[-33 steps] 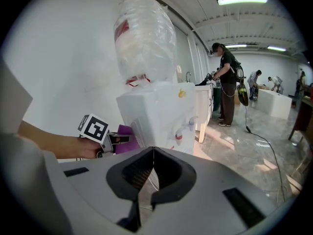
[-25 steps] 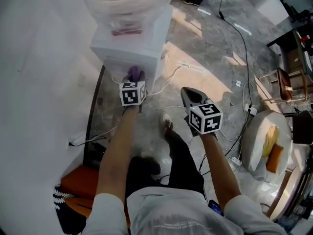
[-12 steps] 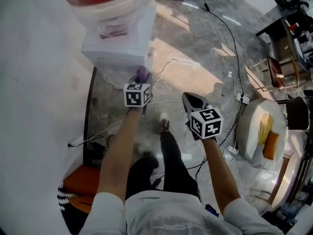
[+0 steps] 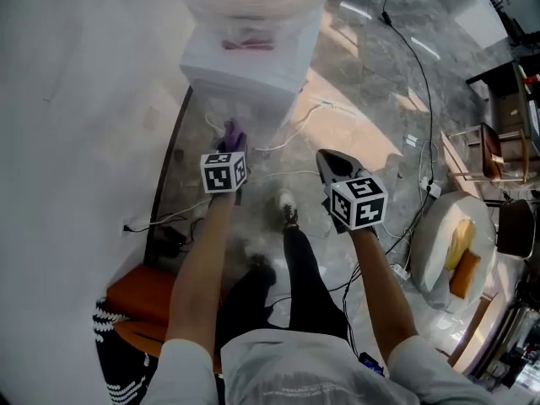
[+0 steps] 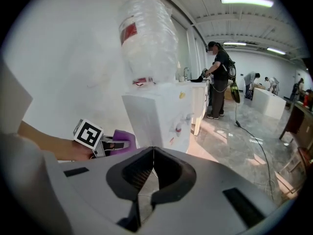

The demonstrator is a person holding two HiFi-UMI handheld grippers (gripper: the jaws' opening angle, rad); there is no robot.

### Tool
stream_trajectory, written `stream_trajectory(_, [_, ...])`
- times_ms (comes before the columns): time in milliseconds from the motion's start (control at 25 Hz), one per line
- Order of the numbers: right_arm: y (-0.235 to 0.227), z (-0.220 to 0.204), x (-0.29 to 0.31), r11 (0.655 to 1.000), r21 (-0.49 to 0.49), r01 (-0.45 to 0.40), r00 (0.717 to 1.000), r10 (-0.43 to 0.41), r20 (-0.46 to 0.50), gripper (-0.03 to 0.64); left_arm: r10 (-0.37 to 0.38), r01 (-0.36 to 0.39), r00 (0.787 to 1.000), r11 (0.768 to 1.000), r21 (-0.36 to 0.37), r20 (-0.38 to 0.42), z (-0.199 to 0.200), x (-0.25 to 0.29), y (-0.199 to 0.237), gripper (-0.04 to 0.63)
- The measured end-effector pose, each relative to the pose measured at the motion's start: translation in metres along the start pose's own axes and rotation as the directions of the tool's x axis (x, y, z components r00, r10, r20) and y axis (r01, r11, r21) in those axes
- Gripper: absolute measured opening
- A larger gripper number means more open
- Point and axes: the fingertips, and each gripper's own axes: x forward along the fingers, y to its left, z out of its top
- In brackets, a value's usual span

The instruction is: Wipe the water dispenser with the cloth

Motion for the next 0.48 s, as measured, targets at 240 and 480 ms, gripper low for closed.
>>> stream_trajectory(240, [0.034,0.003,0.070,0.994,-0.048,-0.096,0.995,0.095,-0.024,0.014,0.134,-0.134,0.991,0.984,-0.114,-0.008,-0.028,-0.012,0.076,0.055])
stream_trajectory(480, [0.050,-0.007,0.143,0.980,-0.095,-0.175,0.984,0.173,-0.031,0.014,0.186,-0.181,0.982,0.971,-0.155,0.016,-0.047,0.016,0.125,0.055])
